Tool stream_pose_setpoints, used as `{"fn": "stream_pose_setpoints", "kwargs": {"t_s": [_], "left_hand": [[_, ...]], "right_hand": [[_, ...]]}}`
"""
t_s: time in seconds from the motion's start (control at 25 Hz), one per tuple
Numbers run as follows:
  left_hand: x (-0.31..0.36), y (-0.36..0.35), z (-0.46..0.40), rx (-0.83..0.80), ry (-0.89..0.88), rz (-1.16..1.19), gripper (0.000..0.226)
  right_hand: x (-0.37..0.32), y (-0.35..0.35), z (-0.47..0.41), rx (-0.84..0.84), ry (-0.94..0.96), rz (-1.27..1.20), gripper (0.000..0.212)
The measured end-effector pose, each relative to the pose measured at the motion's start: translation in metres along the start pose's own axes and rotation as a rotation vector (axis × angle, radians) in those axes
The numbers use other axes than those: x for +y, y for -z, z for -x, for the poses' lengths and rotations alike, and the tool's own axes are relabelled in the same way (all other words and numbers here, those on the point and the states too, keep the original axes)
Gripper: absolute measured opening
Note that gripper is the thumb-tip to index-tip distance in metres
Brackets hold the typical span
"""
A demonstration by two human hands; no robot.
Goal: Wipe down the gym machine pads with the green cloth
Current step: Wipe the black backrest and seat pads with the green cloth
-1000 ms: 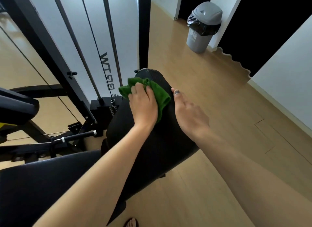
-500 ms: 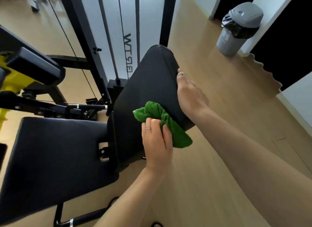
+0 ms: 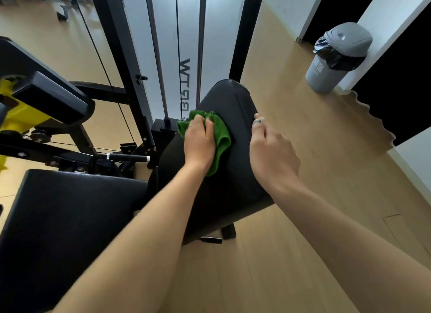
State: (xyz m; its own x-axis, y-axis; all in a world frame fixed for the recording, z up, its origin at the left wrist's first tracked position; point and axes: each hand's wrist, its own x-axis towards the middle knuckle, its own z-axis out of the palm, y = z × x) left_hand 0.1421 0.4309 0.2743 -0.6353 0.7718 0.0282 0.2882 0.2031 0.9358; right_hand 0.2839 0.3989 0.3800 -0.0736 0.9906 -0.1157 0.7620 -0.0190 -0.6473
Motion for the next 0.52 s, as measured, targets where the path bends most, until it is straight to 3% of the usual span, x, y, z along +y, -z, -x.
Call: {"fn": "stream_pose_setpoints", "kwargs": {"t_s": [0.12,0.4,0.52], "left_hand": [[0.001,0.002,0.002,0.020,0.016,-0.031,0.031],[-0.017,0.022,0.181,-0.037,-0.103,0.029,0.032],[-0.018,0.022,0.177,-0.039,-0.113,0.063,0.034]], "right_hand": [[0.001,0.000,0.004,0.001,0.008,0.016,0.047],[0.008,0.001,0.019,-0.041,0.055,0.093,0.050],[0.009,-0.001,0.021,-0.043,0.090,0.154,0.053]]}}
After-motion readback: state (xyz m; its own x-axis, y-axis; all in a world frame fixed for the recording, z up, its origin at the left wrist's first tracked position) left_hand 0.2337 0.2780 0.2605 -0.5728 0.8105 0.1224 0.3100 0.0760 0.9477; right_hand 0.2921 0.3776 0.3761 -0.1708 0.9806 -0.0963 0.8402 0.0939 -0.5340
